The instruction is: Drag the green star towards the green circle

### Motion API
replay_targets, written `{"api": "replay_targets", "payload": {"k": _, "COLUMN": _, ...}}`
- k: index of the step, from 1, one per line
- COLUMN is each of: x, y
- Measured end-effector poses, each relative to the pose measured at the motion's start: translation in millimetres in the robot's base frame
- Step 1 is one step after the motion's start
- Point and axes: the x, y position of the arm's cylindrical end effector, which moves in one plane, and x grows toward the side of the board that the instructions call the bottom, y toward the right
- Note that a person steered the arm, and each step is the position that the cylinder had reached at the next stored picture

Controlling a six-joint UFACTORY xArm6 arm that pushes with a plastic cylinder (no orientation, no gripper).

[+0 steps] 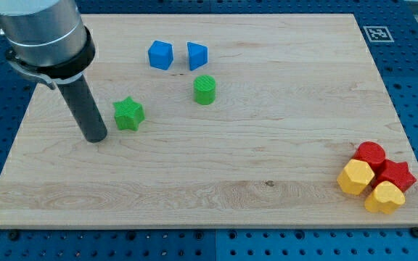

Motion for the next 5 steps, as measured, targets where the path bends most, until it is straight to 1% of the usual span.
{"api": "replay_targets", "payload": {"k": 3, "x": -20, "y": 8}}
{"api": "replay_targets", "payload": {"k": 5, "x": -22, "y": 42}}
